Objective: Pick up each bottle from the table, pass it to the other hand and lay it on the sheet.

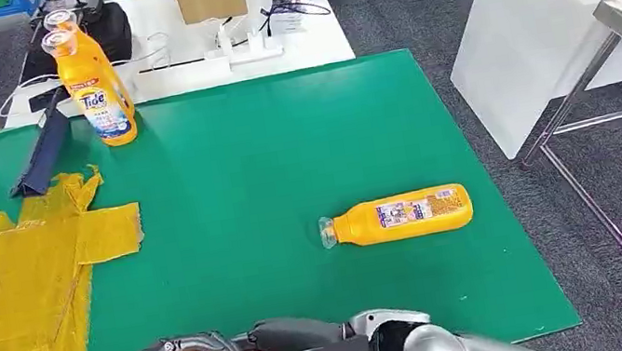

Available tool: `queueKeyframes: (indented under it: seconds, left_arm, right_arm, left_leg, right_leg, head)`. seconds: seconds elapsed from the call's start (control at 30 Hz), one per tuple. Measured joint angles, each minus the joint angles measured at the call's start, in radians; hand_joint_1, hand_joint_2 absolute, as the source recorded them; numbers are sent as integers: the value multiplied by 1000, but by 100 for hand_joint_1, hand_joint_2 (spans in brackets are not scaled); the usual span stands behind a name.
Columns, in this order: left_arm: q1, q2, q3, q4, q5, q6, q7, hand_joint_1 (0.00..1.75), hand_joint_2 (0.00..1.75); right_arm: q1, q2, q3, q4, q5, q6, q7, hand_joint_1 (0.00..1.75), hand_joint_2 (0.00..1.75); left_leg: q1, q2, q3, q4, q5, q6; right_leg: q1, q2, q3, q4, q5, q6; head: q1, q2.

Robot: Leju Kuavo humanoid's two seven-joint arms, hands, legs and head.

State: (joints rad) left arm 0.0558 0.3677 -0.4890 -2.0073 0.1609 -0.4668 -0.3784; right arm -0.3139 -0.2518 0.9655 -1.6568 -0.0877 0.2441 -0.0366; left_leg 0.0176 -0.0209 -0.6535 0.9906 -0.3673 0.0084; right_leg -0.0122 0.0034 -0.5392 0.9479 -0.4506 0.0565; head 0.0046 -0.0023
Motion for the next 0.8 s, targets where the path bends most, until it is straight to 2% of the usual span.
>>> queueKeyframes:
  seconds: [0.1,0.23,0.27,0.3,0.37,0.4,0.57,0.8]
  left_arm:
    - [48,-1,47,-25,-36,48,10,175,175]
    - [118,-7,117,-54,-35,51,9,175,175]
    - [129,-9,131,-60,-34,50,9,175,175]
    - [138,-11,143,-63,-34,49,9,175,175]
    - [153,-15,156,-70,-32,51,16,175,175]
    - [165,-17,169,-75,-25,57,24,175,175]
    - [222,-27,285,-94,9,80,64,175,175]
    - [243,-62,391,-102,27,80,100,175,175]
  right_arm:
    - [46,8,-35,-15,67,-47,3,175,175]
    - [113,18,-83,-29,96,-50,0,175,175]
    - [126,21,-91,-32,99,-50,-2,124,175]
    - [134,24,-95,-34,101,-50,-2,0,175]
    - [145,29,-104,-38,106,-50,-2,0,175]
    - [156,31,-116,-44,116,-56,-3,0,0]
    - [204,25,-233,-82,174,-120,-2,0,0]
    - [252,-6,-346,-127,202,-98,-22,0,0]
  left_leg:
    - [0,0,-1,0,0,0]
    - [0,0,-2,0,0,0]
    - [0,0,-2,0,0,0]
    - [0,0,-2,0,0,0]
    - [0,0,-2,0,-2,-2]
    - [0,0,-1,0,-2,-2]
    - [0,0,-1,0,-1,-1]
    - [0,-1,-1,0,-1,-1]
  right_leg:
    - [0,0,1,0,0,0]
    - [0,0,0,0,0,0]
    - [0,0,-1,0,-1,-1]
    - [0,-1,-4,0,-2,-1]
    - [0,-1,-4,0,-4,-3]
    - [0,-1,-4,0,-4,-3]
    - [0,-1,-4,0,-3,-3]
    - [-1,-1,-4,0,-2,-1]
  head:
    - [0,0]
    - [0,0]
    - [0,0]
    - [0,0]
    - [0,0]
    - [0,0]
    - [1,0]
    - [0,0]
